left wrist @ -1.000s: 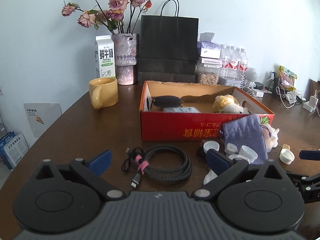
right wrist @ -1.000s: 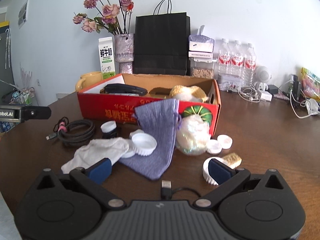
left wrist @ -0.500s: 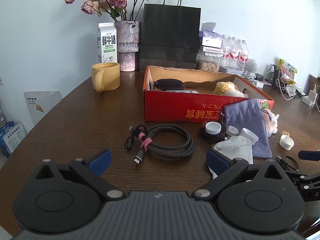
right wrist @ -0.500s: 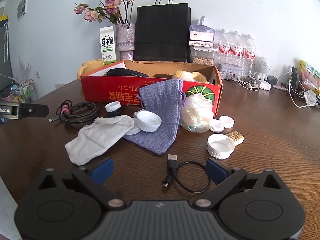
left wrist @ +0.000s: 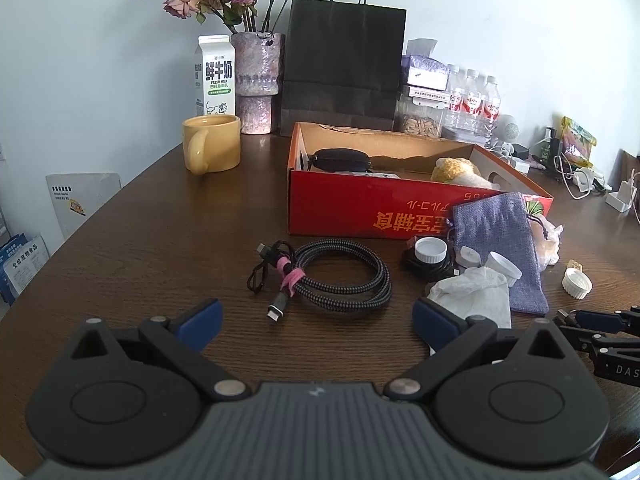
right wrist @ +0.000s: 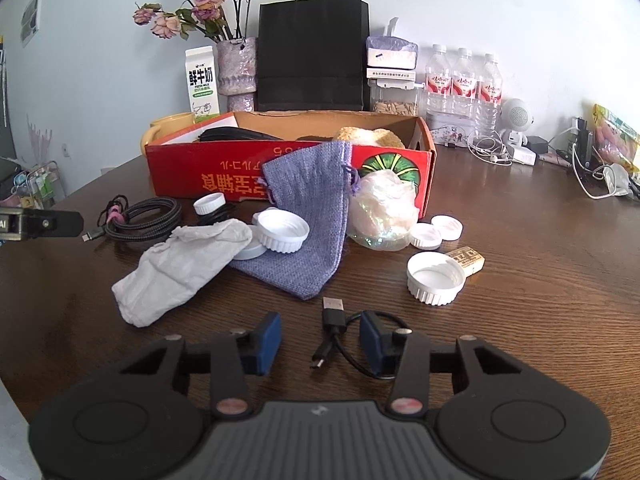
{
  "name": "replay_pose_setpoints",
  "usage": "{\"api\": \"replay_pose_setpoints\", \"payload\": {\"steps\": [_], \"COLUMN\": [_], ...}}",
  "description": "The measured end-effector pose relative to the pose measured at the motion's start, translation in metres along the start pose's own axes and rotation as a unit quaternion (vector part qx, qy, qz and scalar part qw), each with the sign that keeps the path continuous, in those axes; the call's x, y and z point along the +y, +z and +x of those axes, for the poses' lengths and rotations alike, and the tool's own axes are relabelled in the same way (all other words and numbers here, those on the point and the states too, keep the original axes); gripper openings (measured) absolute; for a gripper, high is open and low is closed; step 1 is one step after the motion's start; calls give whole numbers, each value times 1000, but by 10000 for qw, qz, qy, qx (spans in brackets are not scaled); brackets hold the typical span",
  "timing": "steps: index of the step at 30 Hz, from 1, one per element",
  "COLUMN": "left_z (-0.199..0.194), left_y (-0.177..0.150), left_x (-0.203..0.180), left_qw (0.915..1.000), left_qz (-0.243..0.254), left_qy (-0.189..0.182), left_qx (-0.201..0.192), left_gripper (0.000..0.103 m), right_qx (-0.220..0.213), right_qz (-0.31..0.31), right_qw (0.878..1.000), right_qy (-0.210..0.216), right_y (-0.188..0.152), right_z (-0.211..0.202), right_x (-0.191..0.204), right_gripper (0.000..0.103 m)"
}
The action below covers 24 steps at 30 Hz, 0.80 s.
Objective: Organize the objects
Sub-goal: 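Grasp the braided black cable with the left tool while the right tool grasps the short cable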
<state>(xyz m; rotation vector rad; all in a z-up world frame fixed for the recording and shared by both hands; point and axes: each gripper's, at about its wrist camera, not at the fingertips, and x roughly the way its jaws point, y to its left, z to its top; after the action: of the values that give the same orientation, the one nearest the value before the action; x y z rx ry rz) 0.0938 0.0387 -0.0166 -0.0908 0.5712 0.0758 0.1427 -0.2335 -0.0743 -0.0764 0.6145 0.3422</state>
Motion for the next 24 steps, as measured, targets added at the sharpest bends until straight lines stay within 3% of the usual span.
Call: {"api": "replay_pose_setpoints", "payload": {"steps": [6,24], "left_z": [2,16], "left_y": [-1,7], "left_x": [3,2], "left_qw": [10000,9997], "left_qz": [-28,20], "left_qy": [29,85], "left_qx": [33,207], "left_gripper": [103,103], "right_qx": [-34,-269], "right_qz": [1,-9], "right_qw": [10000,9993], "right_qy": [-6,257], "right_y": [1,6], "right_z": [2,1], "right_x": [-3,0], "right_gripper": [12,12]}}
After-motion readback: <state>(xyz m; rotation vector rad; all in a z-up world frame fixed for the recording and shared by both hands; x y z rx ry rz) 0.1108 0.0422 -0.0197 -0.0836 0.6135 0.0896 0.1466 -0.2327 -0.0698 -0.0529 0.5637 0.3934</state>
